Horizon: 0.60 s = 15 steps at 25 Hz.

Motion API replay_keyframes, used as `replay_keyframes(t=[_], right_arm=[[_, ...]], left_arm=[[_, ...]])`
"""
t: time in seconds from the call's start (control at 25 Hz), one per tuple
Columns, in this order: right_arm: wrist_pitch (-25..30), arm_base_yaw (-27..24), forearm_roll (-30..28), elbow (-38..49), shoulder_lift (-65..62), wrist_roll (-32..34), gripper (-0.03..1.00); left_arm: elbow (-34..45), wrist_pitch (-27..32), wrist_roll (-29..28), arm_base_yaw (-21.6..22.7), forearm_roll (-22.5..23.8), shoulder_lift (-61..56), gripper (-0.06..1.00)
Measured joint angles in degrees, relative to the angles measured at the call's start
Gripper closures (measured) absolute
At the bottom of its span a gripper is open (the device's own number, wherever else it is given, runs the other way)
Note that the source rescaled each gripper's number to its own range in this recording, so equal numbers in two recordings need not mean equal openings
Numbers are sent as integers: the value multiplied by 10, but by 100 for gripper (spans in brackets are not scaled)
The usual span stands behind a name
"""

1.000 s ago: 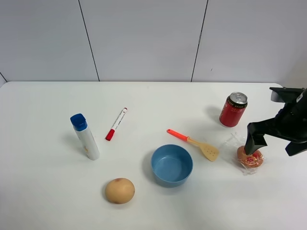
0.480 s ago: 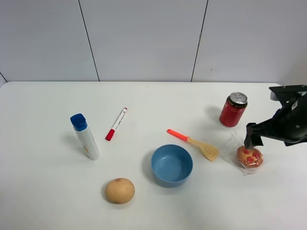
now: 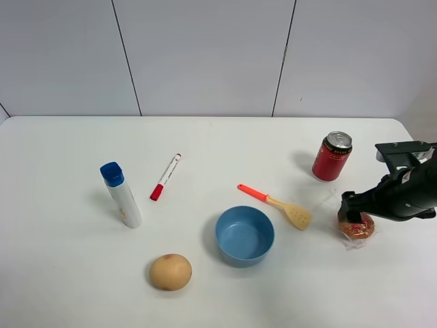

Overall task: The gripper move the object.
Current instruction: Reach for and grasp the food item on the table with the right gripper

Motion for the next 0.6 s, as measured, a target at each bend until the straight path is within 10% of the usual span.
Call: replay_keyframes(t=[0.6], right_arm=[[-65,0,0,1,109,0,-3]], left_arm=[[0,0,0,0,0,0,-6]])
